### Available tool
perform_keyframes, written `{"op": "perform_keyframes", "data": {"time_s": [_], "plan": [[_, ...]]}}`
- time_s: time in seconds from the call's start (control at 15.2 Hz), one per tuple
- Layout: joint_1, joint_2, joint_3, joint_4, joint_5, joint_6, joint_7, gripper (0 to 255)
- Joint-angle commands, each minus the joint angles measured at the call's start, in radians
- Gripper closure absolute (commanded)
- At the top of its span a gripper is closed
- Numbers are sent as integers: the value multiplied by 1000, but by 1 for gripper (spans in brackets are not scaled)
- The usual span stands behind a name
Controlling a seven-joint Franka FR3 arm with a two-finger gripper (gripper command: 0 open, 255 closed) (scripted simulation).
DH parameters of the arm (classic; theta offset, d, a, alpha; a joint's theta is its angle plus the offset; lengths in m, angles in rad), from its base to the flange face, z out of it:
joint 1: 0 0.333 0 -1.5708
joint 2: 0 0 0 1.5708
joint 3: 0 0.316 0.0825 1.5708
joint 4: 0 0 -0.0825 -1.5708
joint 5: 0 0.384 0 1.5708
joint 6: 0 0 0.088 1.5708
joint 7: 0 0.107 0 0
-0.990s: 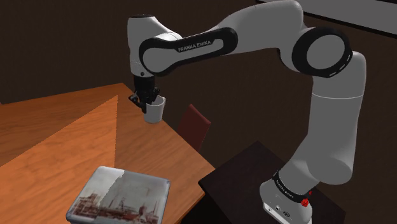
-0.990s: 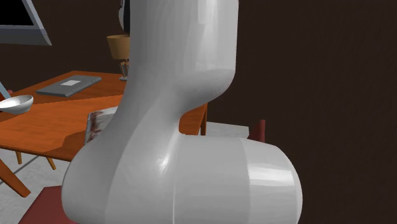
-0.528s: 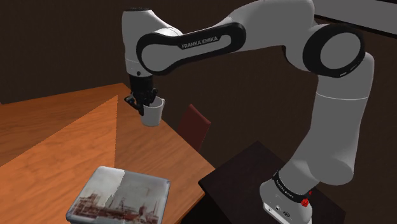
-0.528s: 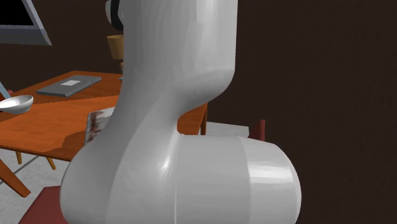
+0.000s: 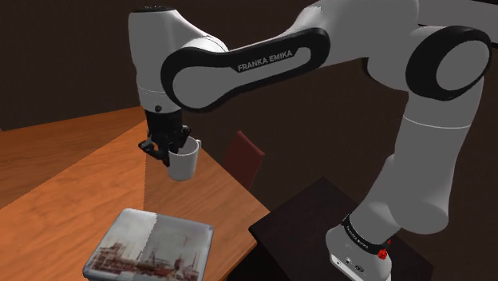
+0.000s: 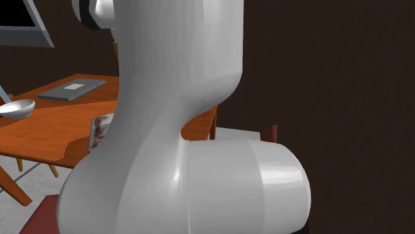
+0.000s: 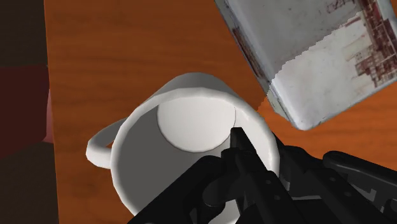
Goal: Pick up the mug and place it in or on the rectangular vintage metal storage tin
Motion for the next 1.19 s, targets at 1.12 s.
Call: {"op": "perform_keyframes", "data": {"time_s": [1.12], "plan": [[198,54,71,5,-37,27,281,255]]}}
